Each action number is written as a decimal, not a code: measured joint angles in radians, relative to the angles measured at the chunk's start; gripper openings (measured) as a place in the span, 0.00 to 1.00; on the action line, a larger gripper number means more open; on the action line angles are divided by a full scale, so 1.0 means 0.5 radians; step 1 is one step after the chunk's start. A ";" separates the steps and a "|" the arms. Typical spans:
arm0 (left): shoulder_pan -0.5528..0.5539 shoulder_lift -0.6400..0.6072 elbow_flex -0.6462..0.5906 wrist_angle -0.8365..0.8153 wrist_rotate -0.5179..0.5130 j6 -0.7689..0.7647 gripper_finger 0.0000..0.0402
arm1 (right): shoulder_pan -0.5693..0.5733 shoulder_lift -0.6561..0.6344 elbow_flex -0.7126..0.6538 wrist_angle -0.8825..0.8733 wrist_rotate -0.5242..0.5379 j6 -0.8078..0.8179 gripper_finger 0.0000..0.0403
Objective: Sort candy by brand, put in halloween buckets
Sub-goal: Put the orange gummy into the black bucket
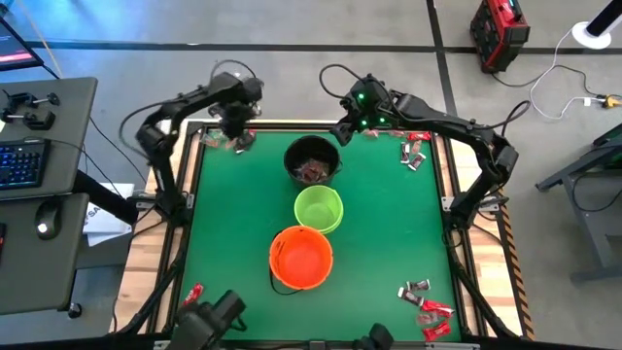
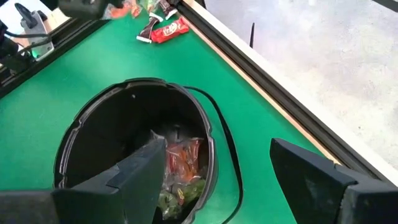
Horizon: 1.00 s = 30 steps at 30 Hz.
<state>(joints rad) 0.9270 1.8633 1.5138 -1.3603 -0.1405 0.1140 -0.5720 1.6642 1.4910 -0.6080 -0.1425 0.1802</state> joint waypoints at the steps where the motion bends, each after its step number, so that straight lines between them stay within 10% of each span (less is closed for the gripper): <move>1: -0.021 -0.091 -0.014 0.073 0.089 -0.063 0.00 | -0.003 -0.002 0.000 0.003 -0.001 0.003 0.70; 12: -0.704 -0.786 -0.390 0.967 0.437 -0.641 0.00 | -0.021 -0.073 0.000 0.120 0.053 0.126 0.70; 21: -1.099 -0.648 -0.476 1.886 0.427 -0.781 0.00 | -0.103 -0.229 0.001 0.220 0.053 0.129 0.70; 30: -1.165 -0.486 -0.480 1.876 0.296 -0.795 0.23 | -0.158 -0.311 0.001 -0.011 0.100 0.053 0.70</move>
<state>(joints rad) 0.3444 1.6203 1.2740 -0.4222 0.0073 -0.2837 -0.6510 1.5089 1.4914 -0.6137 -0.0926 0.2069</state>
